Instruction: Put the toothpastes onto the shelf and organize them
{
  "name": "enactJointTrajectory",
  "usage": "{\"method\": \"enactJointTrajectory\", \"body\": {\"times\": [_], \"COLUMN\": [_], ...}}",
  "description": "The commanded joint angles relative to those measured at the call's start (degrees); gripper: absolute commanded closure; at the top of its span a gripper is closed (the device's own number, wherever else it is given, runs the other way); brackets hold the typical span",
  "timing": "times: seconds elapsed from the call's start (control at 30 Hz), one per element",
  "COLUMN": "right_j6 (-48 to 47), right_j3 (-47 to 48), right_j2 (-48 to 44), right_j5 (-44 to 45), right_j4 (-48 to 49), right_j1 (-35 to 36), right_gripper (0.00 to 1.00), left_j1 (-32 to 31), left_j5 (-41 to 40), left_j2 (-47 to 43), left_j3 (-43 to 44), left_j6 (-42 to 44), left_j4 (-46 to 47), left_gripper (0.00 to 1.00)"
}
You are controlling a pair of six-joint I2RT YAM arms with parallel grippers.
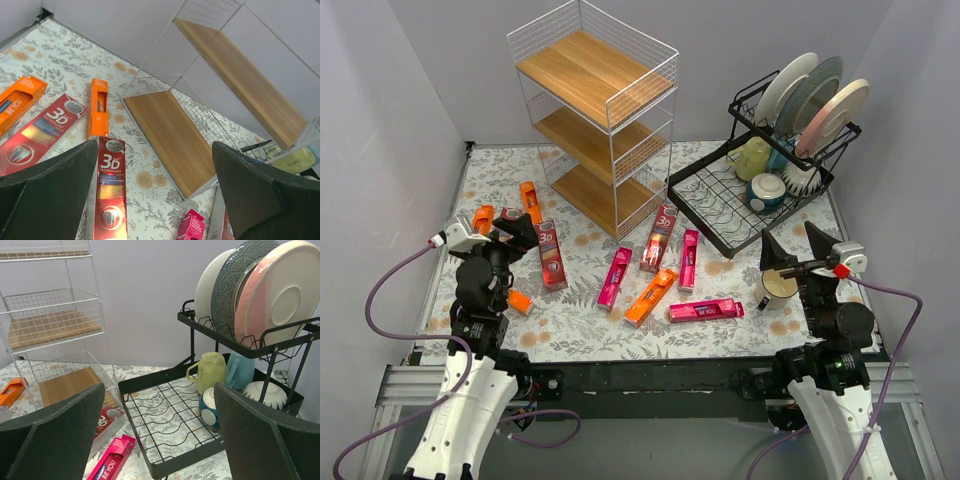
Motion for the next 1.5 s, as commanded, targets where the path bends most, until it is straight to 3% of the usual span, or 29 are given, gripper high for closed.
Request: {"method": "enactJointTrajectory", "body": {"times": [0.0,0.17,0.33,0.5,0.63,0.87,1.47], "right_j6": [0.98,1.15,1.15,1.24,1.42,1.42,1.68], "right_j3": [-0.95,-1.83,-2.44,-2.7,-2.97,-3.06,-3.41], "right_j2": [-1.02,-1.64,-2.43,-2.96,-3.48,-3.4,-3.05], "right_j5": [-0.93,-0.67,-0.32,-0.14,0.39,0.56,0.83], "right_j4": [1.51,2.13,2.04,1.87,1.87,1.69,1.95], "right_j1": [0.41,0.42,0.85,0.86,0.94,1.03,1.29], "right_gripper": [0.01,0.01,0.02,0.02,0.01,0.02,0.01], "left_j1": [-0.14,-0.14,-0.14,-0.14,-0.14,-0.49,-11.74], "left_j5": [-5.38,-10.83,-9.88,-5.05,2.58,9.1,-4.16], "left_j2": [1.4,4.03,8.68,14.4,22.13,37.25,47.27], "left_j3": [0.01,0.18,0.18,-0.25,0.97,4.75,6.51], "left_j6": [-4.72,-9.21,-11.23,-11.68,-10.01,-8.69,-10.97], "left_j4": [-4.26,-8.74,-9.36,-8.31,-8.13,-10.24,-14.99], "left_gripper": [0.02,0.02,0.02,0.02,0.02,0.02,0.02]}}
